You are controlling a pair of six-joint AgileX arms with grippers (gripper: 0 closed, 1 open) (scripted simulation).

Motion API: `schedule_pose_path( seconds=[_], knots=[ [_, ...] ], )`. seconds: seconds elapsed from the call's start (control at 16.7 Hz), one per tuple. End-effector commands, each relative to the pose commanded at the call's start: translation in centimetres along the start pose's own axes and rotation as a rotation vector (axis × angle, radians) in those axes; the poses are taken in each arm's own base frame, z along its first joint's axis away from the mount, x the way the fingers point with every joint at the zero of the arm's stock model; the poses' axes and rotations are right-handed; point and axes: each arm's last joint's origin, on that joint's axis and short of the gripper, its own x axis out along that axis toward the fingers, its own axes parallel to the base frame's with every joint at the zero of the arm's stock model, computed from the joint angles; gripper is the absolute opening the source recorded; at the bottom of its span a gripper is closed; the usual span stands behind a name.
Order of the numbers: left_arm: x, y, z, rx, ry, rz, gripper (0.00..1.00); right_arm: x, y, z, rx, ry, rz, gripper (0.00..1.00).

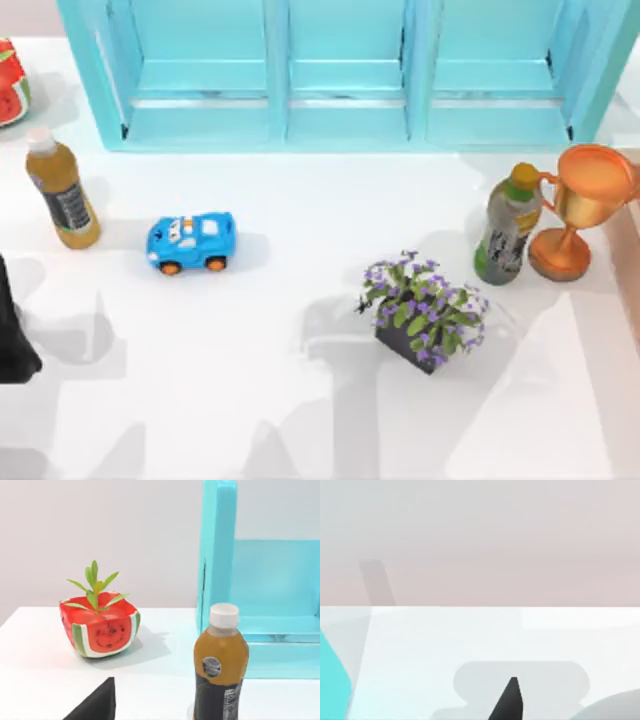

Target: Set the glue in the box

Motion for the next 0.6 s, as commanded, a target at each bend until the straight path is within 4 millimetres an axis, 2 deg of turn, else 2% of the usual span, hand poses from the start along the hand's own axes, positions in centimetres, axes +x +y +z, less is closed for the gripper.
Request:
schedule_pose_path(
  seconds=[0.12,0.24,0.42,0.6],
  knots=[
    [0.0,0.0,0.0,0.000,0.000,0.000,1.00,0.1,-0.2,-0.1,0.003,0.001,-0.001,0.00],
    [0.0,0.0,0.0,0.000,0.000,0.000,1.00,-0.5,-1.4,0.2,-0.018,-0.005,0.007,0.00],
    [0.0,0.0,0.0,0.000,0.000,0.000,1.00,-2.8,-5.2,0.8,-0.100,-0.003,0.041,0.00],
    [0.0,0.0,0.0,0.000,0.000,0.000,1.00,-6.7,-9.9,0.7,-0.233,0.023,0.107,0.00]
  ],
)
